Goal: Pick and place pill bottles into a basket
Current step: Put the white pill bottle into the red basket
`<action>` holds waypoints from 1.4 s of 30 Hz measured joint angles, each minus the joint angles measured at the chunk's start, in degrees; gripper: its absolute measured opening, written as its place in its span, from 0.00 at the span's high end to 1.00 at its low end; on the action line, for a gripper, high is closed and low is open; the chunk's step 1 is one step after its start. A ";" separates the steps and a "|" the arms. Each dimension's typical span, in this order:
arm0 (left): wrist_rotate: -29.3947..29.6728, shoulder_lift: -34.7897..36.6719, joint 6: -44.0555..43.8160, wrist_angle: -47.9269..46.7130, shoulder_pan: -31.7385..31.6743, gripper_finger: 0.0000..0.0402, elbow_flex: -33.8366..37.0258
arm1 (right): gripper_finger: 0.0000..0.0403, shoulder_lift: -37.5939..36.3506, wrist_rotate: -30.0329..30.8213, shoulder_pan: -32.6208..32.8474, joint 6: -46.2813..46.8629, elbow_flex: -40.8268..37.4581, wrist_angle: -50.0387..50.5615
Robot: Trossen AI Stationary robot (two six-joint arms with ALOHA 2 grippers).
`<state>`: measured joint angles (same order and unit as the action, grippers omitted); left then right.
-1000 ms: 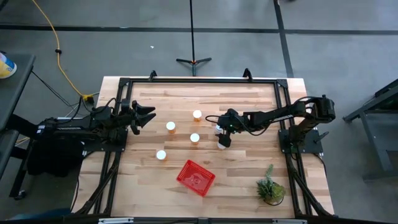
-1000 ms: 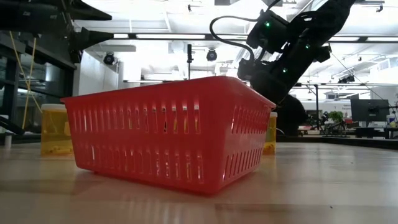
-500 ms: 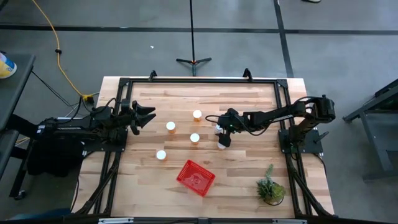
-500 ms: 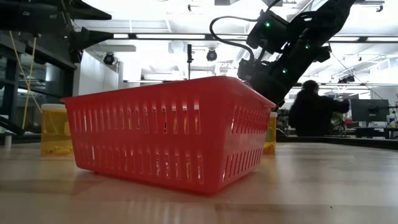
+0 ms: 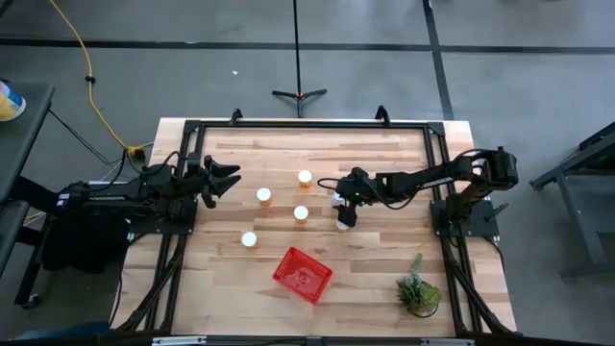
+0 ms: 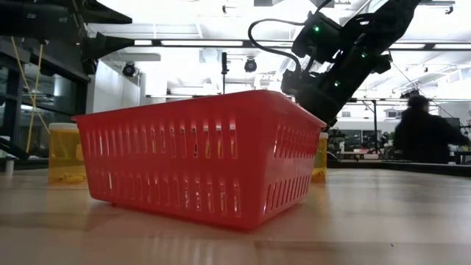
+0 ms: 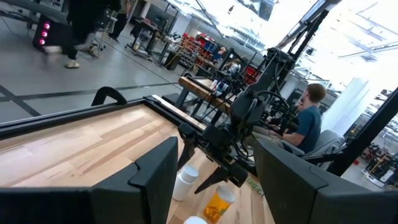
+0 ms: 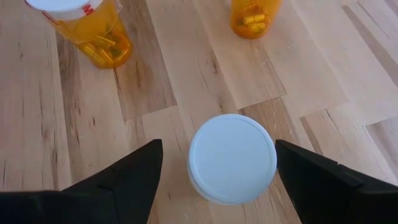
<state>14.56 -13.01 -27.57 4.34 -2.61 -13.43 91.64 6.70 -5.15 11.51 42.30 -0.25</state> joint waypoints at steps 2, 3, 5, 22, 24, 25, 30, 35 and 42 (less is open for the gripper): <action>0.01 0.01 0.00 -0.02 0.00 0.39 0.00 | 0.28 0.00 0.02 0.00 0.00 0.00 0.00; 0.01 -0.01 0.00 0.00 -0.02 0.39 0.00 | 0.29 0.00 0.02 0.00 0.00 0.00 0.00; 0.01 0.01 0.00 -0.02 -0.02 0.39 0.00 | 0.30 0.00 0.02 0.00 0.04 0.00 0.00; 0.03 -0.01 0.02 -0.02 0.00 0.39 0.00 | 0.39 0.00 0.01 0.00 0.00 0.00 0.00; 0.03 -0.01 0.02 -0.02 0.00 0.39 0.00 | 0.40 0.00 0.02 0.00 0.02 0.00 0.00; 0.03 0.01 0.02 -0.02 0.00 0.39 0.00 | 0.41 0.00 0.02 0.00 0.00 0.00 0.00; 0.03 -0.01 0.02 -0.02 0.00 0.39 0.00 | 0.45 0.00 0.00 0.00 0.00 0.00 0.00; 0.03 0.01 0.02 -0.02 -0.01 0.39 0.00 | 0.50 0.00 0.00 0.00 0.00 0.00 0.01; 0.03 -0.01 0.02 -0.02 0.00 0.39 0.00 | 0.54 -0.02 0.00 0.00 0.00 0.00 -0.02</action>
<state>14.59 -13.01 -27.55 4.32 -2.61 -13.43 91.61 6.70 -5.15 11.51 42.30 -0.27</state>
